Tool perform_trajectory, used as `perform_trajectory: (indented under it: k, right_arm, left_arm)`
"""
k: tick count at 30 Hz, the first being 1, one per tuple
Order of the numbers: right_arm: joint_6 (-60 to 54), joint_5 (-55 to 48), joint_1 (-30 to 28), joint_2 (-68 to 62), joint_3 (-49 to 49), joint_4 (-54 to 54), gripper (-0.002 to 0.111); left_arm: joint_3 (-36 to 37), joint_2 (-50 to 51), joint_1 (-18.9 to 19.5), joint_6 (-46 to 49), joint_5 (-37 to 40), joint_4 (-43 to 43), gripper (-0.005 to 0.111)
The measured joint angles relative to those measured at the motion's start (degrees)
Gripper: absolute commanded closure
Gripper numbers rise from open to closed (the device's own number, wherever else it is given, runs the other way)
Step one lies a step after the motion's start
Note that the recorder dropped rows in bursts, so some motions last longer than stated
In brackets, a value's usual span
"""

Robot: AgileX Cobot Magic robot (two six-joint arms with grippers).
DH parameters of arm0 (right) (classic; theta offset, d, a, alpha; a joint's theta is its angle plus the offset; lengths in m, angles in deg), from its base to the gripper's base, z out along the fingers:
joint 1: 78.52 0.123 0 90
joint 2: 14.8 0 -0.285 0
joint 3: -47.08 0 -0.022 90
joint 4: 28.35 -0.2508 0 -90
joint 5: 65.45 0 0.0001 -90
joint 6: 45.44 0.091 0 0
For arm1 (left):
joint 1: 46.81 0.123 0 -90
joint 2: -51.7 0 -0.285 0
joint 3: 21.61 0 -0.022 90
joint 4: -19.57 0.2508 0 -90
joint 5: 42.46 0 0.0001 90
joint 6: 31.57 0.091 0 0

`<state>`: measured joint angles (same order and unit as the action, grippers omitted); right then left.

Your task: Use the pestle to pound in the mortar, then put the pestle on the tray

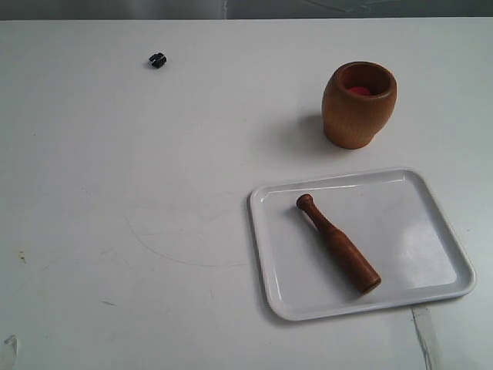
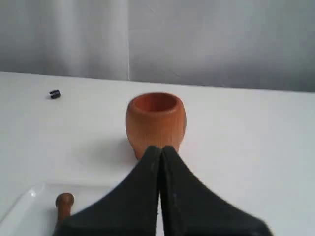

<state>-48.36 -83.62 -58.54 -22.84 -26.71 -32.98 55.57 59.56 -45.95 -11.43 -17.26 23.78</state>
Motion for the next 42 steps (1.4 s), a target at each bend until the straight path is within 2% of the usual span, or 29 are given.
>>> perform_trajectory:
  k: [4, 23, 26, 34, 38, 42]
  right_arm:
    - [7.35, 0.9, 0.0, 0.0, -3.09, 5.34, 0.108]
    - [8.83, -0.44, -0.47, 0.0, -3.22, 10.88, 0.108]
    - [9.26, -0.54, -3.15, 0.0, -3.22, 11.4, 0.108]
    - [11.44, -0.69, -15.19, 0.0, -3.22, 11.6, 0.108]
    - [11.82, -1.22, -15.98, 0.0, -3.22, 11.6, 0.108]
    - [11.46, -1.6, -13.63, 0.0, -3.22, 11.6, 0.108]
  left_arm:
    - [0.0, 0.0, 0.0, 0.0, 0.0, 0.0, 0.107]
    - [0.0, 0.0, 0.0, 0.0, 0.0, 0.0, 0.107]
    - [0.0, 0.0, 0.0, 0.0, 0.0, 0.0, 0.107]
    - [0.0, 0.0, 0.0, 0.0, 0.0, 0.0, 0.107]
    - [0.0, 0.0, 0.0, 0.0, 0.0, 0.0, 0.107]
    - [0.0, 0.0, 0.0, 0.0, 0.0, 0.0, 0.107]
